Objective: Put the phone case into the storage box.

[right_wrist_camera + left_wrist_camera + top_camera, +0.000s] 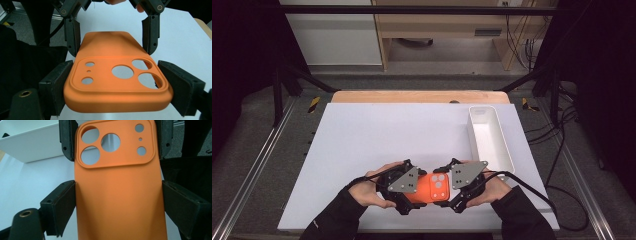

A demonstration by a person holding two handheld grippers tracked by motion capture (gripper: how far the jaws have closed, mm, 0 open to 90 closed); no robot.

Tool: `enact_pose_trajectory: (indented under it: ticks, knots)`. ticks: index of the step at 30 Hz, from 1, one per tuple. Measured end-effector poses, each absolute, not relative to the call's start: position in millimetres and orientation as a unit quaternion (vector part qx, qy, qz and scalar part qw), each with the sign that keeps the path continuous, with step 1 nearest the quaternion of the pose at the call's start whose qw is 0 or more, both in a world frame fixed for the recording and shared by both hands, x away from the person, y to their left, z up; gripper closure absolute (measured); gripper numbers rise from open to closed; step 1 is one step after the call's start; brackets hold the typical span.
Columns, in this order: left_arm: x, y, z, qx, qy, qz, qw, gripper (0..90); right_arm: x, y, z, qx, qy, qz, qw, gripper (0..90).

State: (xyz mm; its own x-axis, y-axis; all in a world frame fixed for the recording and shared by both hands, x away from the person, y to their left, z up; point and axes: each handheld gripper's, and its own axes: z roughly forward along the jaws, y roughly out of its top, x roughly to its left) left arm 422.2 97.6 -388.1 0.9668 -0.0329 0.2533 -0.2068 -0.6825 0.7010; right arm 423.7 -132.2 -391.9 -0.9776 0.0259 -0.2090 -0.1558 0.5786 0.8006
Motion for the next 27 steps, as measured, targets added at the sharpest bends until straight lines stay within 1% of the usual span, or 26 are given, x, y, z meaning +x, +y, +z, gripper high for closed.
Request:
enact_pose_trajectory:
  ticks: [6,16,19,21,27]
  knots:
    - [423,98,-389,0.913,-0.055,0.106,0.390,13.3,424,-133,-392,-0.030,0.884,0.457,0.098,16.8]
    - [425,106,-385,0.912,-0.023,0.103,0.397,3.1,427,-137,-388,-0.018,0.887,0.451,0.098,16.6]
    - [428,114,-383,0.906,0.007,0.102,0.411,1.3,428,-138,-386,-0.014,0.889,0.446,0.099,16.5]
    - [431,121,-383,0.902,0.030,0.089,0.421,1.1,428,-139,-384,-0.012,0.890,0.446,0.098,16.5]
    - [435,134,-386,0.895,0.067,0.081,0.433,0.6,430,-144,-378,-0.005,0.892,0.439,0.104,16.5]
